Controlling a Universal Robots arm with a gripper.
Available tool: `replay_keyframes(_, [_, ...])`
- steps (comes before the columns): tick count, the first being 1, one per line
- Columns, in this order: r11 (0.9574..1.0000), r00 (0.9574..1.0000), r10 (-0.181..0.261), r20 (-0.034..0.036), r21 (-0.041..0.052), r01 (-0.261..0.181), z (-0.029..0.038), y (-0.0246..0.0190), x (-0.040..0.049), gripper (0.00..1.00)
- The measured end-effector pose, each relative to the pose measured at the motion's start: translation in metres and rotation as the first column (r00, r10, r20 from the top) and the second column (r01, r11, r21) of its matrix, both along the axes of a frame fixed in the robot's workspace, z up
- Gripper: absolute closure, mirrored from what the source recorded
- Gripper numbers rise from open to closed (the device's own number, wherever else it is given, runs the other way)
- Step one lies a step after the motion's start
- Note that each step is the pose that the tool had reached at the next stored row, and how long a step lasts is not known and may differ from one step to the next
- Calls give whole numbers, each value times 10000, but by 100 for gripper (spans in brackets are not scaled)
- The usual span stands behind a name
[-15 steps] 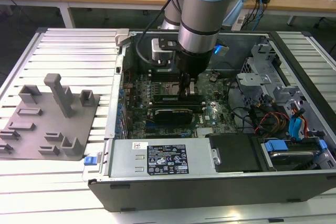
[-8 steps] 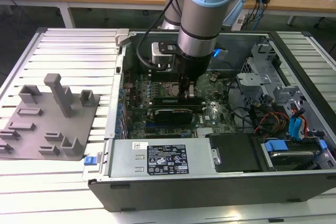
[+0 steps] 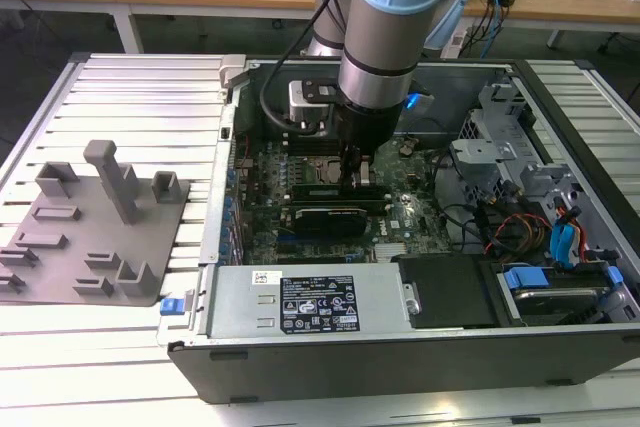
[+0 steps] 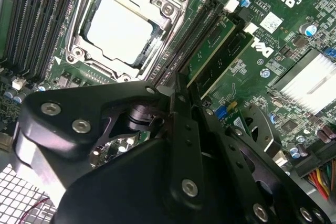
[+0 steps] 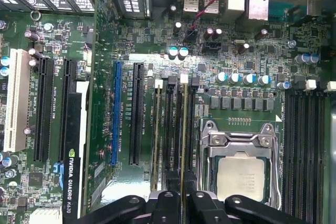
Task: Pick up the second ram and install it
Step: 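Insert the second ram into the second slot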
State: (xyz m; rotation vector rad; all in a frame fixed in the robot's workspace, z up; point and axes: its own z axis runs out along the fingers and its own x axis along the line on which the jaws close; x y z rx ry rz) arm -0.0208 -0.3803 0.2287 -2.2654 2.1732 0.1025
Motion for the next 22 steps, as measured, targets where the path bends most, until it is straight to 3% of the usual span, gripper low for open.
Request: replay_keyframes(22, [10000, 10000, -83, 0, 22, 83, -50, 1, 11, 86])
